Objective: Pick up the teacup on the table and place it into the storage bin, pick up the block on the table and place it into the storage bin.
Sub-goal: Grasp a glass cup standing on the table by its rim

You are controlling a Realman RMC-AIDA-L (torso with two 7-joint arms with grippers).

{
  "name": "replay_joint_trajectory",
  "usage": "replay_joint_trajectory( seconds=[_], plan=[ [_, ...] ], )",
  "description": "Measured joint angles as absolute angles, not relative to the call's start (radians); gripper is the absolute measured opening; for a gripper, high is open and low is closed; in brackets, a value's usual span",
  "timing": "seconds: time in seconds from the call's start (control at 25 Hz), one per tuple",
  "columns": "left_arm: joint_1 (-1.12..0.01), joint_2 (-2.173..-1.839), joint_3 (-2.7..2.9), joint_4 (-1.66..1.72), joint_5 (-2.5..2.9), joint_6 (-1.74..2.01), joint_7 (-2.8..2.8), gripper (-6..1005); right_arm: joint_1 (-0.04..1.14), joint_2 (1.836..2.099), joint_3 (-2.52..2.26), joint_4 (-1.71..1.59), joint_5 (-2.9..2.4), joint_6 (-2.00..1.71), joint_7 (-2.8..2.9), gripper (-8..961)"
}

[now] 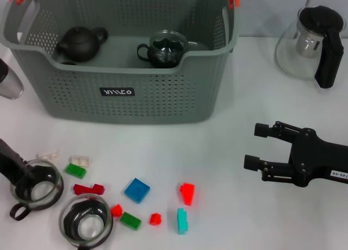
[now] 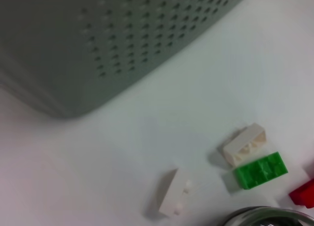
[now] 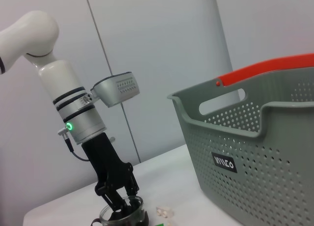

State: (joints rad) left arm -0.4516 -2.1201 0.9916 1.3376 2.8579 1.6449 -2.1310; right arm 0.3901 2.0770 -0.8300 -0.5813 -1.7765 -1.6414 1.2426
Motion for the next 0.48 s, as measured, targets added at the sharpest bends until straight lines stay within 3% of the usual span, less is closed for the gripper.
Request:
replay_joint_trajectory(
  seconds=[0.12, 0.48],
  plan=[
    [-0.454, -2.119, 0.992, 1.339, 2.858, 1.644, -2.138, 417, 0.39, 2.077, -0.829, -0.58, -1.776, -1.641, 1.243, 926],
    [-0.454, -2.116, 0.989, 1.348, 2.858, 1.644, -2.143, 105, 0.388, 2.077, -0.828, -0.579, -1.772, -1.632, 1.243, 926]
  ],
)
